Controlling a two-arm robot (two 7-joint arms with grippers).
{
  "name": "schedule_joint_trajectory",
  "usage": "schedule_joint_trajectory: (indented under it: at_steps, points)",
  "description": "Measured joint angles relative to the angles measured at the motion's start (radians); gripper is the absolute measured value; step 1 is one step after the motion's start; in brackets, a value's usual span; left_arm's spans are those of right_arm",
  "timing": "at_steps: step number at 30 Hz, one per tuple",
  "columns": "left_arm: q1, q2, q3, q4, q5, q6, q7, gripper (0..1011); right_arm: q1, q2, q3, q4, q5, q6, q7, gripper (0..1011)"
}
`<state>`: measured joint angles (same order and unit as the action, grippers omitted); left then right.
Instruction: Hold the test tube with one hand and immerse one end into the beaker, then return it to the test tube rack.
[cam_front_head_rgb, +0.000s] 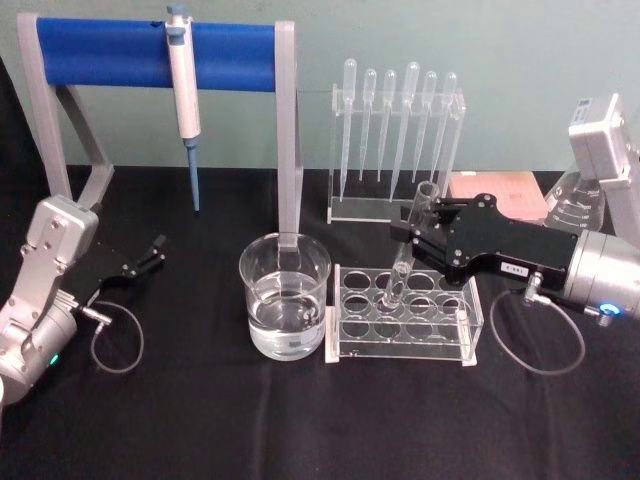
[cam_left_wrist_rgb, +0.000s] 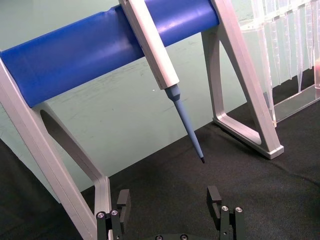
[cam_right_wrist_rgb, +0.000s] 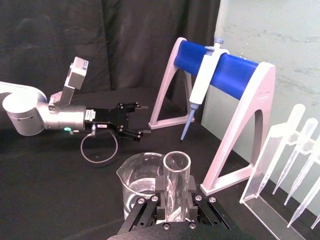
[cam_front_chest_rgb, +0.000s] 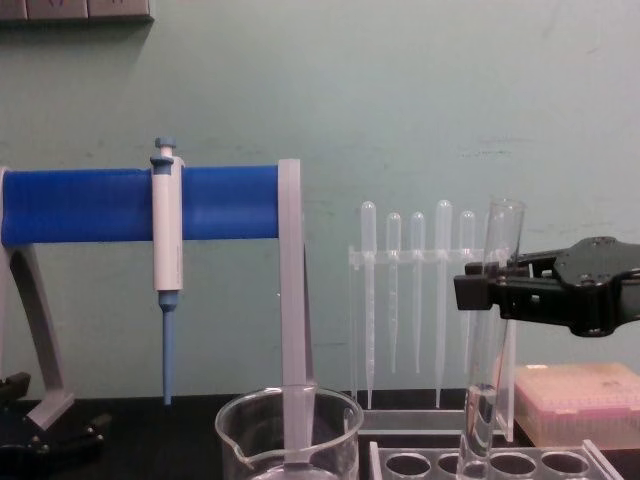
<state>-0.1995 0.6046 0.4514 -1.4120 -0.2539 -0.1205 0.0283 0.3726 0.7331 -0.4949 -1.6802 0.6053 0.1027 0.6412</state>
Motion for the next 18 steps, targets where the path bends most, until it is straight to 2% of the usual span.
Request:
schedule_joint_trajectory:
  at_steps: [18]
  points:
    - [0.000, 0.000, 0.000, 0.000, 0.000, 0.000, 0.000, 1000, 0.021, -0.023, -0.014, 0.045, -0.018, -0.009, 0.030, 225]
